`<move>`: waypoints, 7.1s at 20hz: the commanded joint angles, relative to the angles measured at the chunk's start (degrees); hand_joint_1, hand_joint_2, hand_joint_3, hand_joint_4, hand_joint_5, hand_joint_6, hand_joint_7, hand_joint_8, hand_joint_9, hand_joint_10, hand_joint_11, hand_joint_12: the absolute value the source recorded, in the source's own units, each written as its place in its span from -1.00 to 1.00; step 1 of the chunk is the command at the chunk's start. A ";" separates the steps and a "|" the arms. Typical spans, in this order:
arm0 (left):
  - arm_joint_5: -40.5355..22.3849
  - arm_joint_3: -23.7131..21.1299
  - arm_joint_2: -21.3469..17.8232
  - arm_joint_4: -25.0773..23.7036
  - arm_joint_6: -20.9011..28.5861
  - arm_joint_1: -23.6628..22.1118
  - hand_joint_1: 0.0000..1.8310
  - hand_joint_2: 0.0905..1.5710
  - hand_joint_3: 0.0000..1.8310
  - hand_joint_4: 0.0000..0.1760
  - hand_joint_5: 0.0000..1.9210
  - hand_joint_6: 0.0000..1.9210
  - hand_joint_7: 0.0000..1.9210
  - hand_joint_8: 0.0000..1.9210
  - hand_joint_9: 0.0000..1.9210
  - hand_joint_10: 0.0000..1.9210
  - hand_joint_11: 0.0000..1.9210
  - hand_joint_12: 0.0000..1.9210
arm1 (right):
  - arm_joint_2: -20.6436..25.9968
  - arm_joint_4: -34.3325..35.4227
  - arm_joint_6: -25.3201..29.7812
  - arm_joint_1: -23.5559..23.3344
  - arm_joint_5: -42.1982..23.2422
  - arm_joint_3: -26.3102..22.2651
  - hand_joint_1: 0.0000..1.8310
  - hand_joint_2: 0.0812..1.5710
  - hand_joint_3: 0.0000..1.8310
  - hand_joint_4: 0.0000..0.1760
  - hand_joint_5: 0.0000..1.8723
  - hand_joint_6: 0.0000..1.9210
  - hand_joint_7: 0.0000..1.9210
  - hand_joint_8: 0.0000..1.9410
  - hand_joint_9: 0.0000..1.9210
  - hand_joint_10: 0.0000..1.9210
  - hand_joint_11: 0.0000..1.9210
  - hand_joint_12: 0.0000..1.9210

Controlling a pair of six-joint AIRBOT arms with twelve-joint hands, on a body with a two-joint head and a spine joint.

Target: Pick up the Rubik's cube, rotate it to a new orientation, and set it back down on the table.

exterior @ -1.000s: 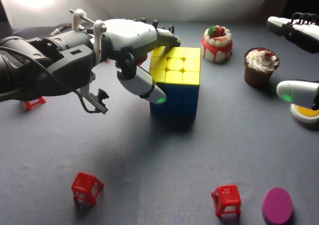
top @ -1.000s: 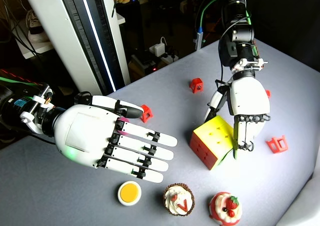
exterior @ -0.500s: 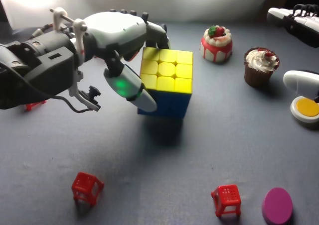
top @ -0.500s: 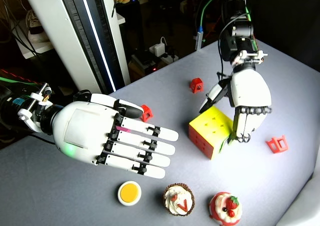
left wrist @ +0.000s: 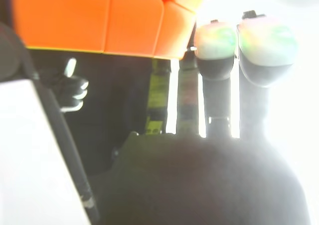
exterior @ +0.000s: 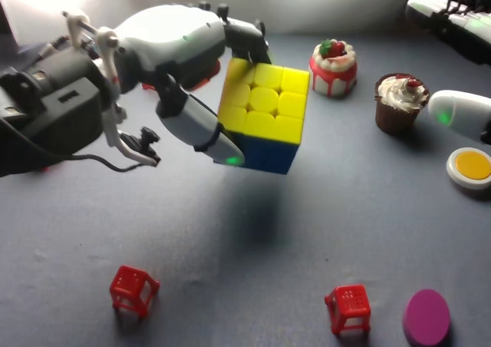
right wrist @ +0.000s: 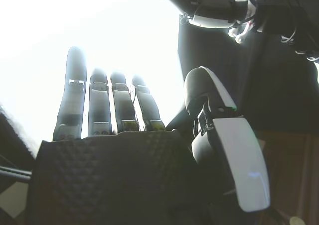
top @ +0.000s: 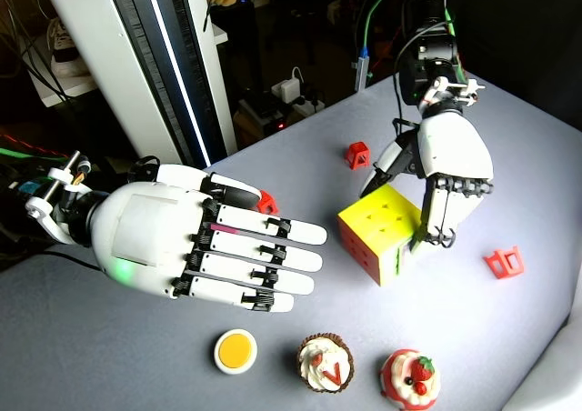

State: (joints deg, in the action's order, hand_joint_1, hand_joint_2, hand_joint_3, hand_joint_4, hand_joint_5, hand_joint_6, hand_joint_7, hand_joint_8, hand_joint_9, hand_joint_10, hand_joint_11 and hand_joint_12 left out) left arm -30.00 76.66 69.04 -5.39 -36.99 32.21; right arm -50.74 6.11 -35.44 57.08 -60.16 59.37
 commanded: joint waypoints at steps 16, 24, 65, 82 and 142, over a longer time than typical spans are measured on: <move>-25.58 -4.65 -5.29 1.27 1.29 -0.39 0.51 -0.29 0.42 -0.69 0.12 1.00 0.04 0.96 0.31 1.00 0.40 1.00 | -12.06 -2.37 0.34 -5.51 -9.22 13.22 -1.00 0.67 -1.00 -1.00 -1.00 -1.00 -1.00 -1.00 -0.98 -0.89 -1.00 -0.87; -27.13 -4.71 -5.36 0.83 0.99 -1.12 0.55 -0.27 0.35 -1.00 -0.11 0.48 -0.04 0.84 -0.07 0.98 0.19 1.00 | -14.37 -5.31 0.34 -9.14 -9.21 15.06 -0.93 0.72 -0.99 -1.00 -1.00 -1.00 -1.00 -1.00 -1.00 -0.96 -1.00 -1.00; -32.80 -5.95 -6.43 3.36 -0.16 -0.06 0.31 -0.38 0.72 -0.30 0.00 0.92 0.07 1.00 0.33 1.00 0.45 1.00 | -16.79 -14.97 0.34 -7.90 -11.80 10.33 -1.00 0.69 -1.00 -1.00 -0.90 -0.30 -0.65 -0.84 -1.00 0.07 -1.00 0.54; -32.32 -5.36 -5.86 4.92 -0.29 0.54 0.34 -0.38 0.74 -0.29 0.02 0.98 0.08 1.00 0.35 1.00 0.46 1.00 | -16.54 -17.99 0.34 -7.00 -12.86 9.31 -1.00 0.68 -1.00 -1.00 -0.97 -0.23 -0.84 -0.54 -1.00 0.06 -1.00 0.64; -58.88 -15.78 -18.61 18.12 -2.37 23.67 -1.00 0.33 -1.00 0.99 -1.00 -1.00 -1.00 -1.00 -1.00 -1.00 -1.00 -1.00 | 4.27 -4.89 0.34 -7.05 -23.55 -2.64 -0.76 0.63 -1.00 -1.00 -1.00 -1.00 -1.00 -1.00 -1.00 -1.00 -1.00 -1.00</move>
State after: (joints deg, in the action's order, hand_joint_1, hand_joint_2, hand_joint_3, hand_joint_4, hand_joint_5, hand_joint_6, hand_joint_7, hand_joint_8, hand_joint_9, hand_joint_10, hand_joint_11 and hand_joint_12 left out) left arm -80.60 60.64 50.54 12.56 -39.51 56.49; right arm -46.44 0.08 -35.46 50.46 -76.31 56.69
